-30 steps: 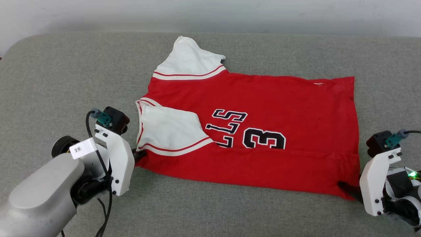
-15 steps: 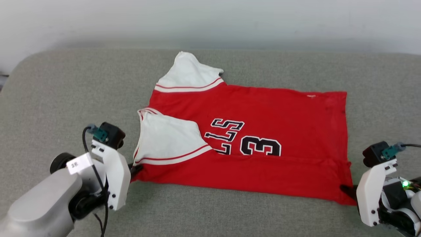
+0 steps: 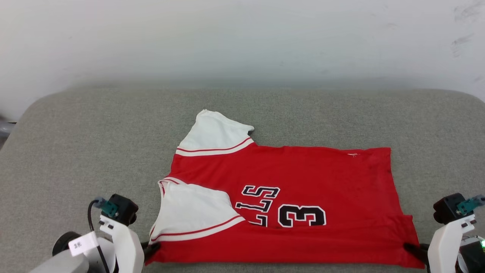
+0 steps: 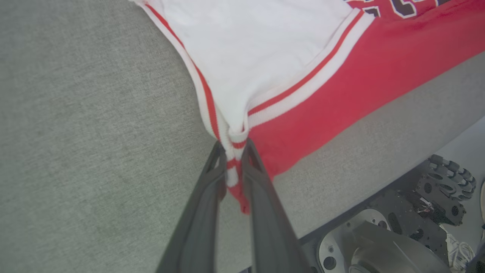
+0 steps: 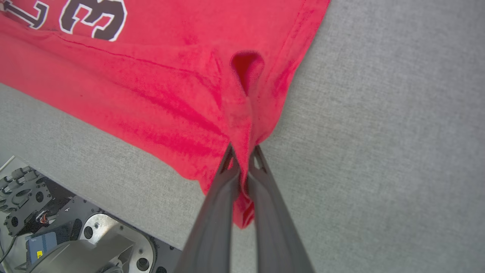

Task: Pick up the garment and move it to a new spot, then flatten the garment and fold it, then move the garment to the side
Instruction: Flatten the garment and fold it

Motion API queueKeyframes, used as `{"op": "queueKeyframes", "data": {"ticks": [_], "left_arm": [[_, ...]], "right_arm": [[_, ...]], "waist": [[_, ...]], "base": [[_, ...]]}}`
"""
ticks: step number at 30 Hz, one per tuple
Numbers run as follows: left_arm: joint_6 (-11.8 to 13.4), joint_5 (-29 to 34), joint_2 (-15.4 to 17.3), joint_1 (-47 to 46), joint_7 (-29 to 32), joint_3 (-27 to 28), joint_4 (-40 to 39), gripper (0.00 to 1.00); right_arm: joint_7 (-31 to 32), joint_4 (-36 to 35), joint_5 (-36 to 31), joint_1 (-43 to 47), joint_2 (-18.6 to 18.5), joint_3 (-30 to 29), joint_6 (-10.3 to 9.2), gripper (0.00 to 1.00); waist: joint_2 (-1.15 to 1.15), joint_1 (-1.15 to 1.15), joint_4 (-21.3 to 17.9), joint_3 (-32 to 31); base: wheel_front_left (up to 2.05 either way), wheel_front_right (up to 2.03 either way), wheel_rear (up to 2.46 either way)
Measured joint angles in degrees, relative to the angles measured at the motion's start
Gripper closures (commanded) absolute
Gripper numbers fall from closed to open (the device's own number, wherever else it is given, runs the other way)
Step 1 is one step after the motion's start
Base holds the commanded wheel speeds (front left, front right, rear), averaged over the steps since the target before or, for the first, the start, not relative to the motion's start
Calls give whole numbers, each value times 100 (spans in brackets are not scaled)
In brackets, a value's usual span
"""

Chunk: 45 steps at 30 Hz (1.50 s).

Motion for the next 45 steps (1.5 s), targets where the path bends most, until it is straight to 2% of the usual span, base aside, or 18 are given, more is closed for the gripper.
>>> {"op": "queueKeyframes", "data": {"ticks": [8,17,18,19,20,21,27,31,38,45], "left_arm": [[307,-199,138,616,-129,-63,-358,100],[305,-391,-24,868,-244,-108,27,100],[299,-390,-51,868,-244,-115,88,100],[297,-389,-82,870,-271,-118,135,100],[297,-382,-107,870,-330,-109,163,67],[304,-379,-116,870,-371,-90,186,0],[426,-116,40,832,-770,44,30,0],[594,91,211,632,-1072,241,-238,0],[870,505,292,108,-1540,586,-319,0],[812,816,221,-677,-1593,756,-49,0]], "right_arm": [[261,-172,7,627,55,-428,1,100],[243,186,-136,812,488,-457,1,100],[204,227,-159,812,508,-459,1,96],[133,282,-169,812,536,-487,1,77],[52,316,-169,812,573,-520,1,53],[-31,321,-179,812,600,-535,1,0],[-745,144,-428,814,670,-894,0,0],[-1447,-96,-740,808,843,-1377,0,0],[-2518,-631,-1657,643,1486,-1949,-1,0],[-3023,-1393,-2274,465,2108,-2114,-1,0]], "waist": [[0,0,-14,-49],[0,0,-19,1],[0,0,-17,-3],[0,1,-12,-13],[0,0,-6,-27],[0,0,-2,-49],[0,0,17,-218],[0,0,15,-266],[0,0,-118,-236],[0,0,-356,12]], "base": [[0,0,0],[0,0,0],[0,0,0],[0,0,0],[0,0,0],[0,0,0],[0,0,0],[0,0,0],[0,0,0],[0,0,0]]}}
